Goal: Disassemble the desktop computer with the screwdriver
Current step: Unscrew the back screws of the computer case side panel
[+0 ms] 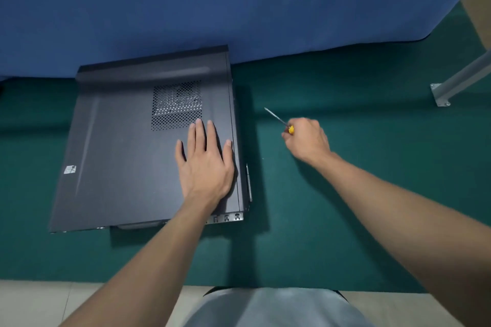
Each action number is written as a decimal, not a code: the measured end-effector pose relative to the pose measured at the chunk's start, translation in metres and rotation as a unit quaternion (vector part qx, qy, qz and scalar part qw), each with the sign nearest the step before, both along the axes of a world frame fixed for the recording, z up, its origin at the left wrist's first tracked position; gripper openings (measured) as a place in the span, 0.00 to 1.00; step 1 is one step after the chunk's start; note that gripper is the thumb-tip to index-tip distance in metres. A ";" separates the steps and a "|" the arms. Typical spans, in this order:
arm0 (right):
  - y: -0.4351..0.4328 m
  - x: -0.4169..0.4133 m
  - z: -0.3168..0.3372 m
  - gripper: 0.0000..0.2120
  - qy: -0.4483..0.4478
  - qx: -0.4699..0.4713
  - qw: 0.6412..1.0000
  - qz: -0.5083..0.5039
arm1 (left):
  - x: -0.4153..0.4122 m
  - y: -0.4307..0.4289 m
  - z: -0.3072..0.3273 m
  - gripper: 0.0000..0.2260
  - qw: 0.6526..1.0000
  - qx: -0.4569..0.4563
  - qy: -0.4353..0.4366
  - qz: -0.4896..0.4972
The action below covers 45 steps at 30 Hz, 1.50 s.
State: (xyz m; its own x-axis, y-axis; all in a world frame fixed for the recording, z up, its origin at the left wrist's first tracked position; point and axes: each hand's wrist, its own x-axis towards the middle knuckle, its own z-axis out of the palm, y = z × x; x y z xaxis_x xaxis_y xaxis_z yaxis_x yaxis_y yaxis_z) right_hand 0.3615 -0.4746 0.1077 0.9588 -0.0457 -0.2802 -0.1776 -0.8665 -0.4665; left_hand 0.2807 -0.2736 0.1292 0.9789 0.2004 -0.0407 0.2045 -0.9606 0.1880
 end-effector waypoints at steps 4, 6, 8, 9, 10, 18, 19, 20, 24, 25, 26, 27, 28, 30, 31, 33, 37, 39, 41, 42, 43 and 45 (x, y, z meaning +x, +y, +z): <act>0.012 0.050 -0.022 0.09 -0.001 -0.074 0.995 0.061 | 0.003 -0.001 -0.001 0.29 1.000 0.010 0.001 0.018; 0.021 0.070 -0.033 0.09 -0.002 -0.100 0.991 0.084 | 0.003 -0.001 0.000 0.28 1.000 0.006 0.006 0.023; 0.028 0.087 -0.043 0.09 0.000 -0.118 0.989 0.093 | 0.003 -0.002 0.000 0.28 1.000 0.007 0.008 0.023; 0.030 0.093 -0.048 0.09 0.003 -0.124 0.988 0.096 | 0.003 -0.003 0.000 0.28 1.000 0.010 0.008 0.024; 0.033 0.099 -0.053 0.09 0.008 -0.130 0.987 0.097 | 0.002 -0.003 0.000 0.28 1.000 0.012 0.008 0.027; 0.030 0.119 -0.080 0.10 0.023 -0.161 0.982 0.094 | 0.001 -0.003 -0.001 0.28 0.999 0.011 0.002 0.033; 0.029 0.120 -0.079 0.10 0.029 -0.156 0.983 0.091 | 0.001 -0.003 -0.001 0.28 0.999 0.009 0.001 0.034; 0.029 0.120 -0.077 0.10 0.038 -0.151 0.984 0.085 | 0.000 -0.003 -0.001 0.28 0.999 0.009 0.002 0.035; 0.025 0.110 -0.058 0.05 0.052 -0.105 0.993 0.030 | 0.002 -0.003 0.001 0.28 0.999 0.008 0.006 0.033; 0.023 0.104 -0.053 0.06 0.049 -0.090 0.995 0.010 | 0.002 -0.003 0.002 0.28 0.999 0.007 0.007 0.033; 0.020 0.096 -0.047 0.07 0.045 -0.073 0.996 -0.012 | 0.003 -0.003 0.002 0.28 0.999 0.005 0.006 0.033; 0.018 0.086 -0.042 0.09 0.042 -0.052 0.997 -0.034 | 0.003 -0.003 0.002 0.28 0.999 0.003 0.005 0.032; 0.016 0.075 -0.037 0.10 0.040 -0.025 0.997 -0.056 | 0.003 -0.003 0.002 0.28 1.000 0.001 0.002 0.031; 0.012 0.046 -0.027 0.11 0.038 0.040 0.994 -0.090 | 0.003 -0.003 0.003 0.28 1.000 -0.003 -0.004 0.027; 0.011 0.030 -0.023 0.11 0.034 0.069 0.992 -0.103 | 0.002 -0.003 0.003 0.29 1.000 -0.005 -0.007 0.025; 0.009 -0.003 -0.015 0.10 0.024 0.109 0.986 -0.120 | 0.001 -0.002 0.004 0.29 1.000 -0.013 -0.011 0.023; 0.016 -0.065 0.004 0.08 0.010 0.177 0.974 -0.142 | -0.003 0.001 0.008 0.26 0.997 -0.060 -0.037 0.017; 0.026 -0.092 0.015 0.08 0.003 0.208 0.966 -0.152 | -0.007 0.006 0.011 0.22 0.993 -0.103 -0.059 0.010; 0.037 -0.116 0.024 0.06 0.000 0.241 0.958 -0.154 | -0.016 0.011 0.013 0.19 0.987 -0.145 -0.072 -0.009; 0.042 -0.127 0.028 0.06 0.001 0.254 0.955 -0.153 | -0.022 0.013 0.013 0.18 0.984 -0.164 -0.073 -0.021; 0.048 -0.137 0.032 0.06 0.000 0.263 0.953 -0.152 | -0.029 0.015 0.014 0.18 0.981 -0.179 -0.074 -0.030; 0.058 -0.157 0.037 0.05 -0.001 0.279 0.947 -0.158 | -0.048 0.020 0.014 0.17 0.975 -0.202 -0.077 -0.043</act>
State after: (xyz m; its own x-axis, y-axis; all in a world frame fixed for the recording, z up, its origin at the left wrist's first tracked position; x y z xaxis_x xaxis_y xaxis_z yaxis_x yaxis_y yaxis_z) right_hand 0.2044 -0.4168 0.1450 0.9227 -0.1749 -0.3436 -0.3853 -0.3881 -0.8372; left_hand 0.2329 -0.2538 0.1433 0.9921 0.1146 0.0504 0.0647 -0.8141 0.5771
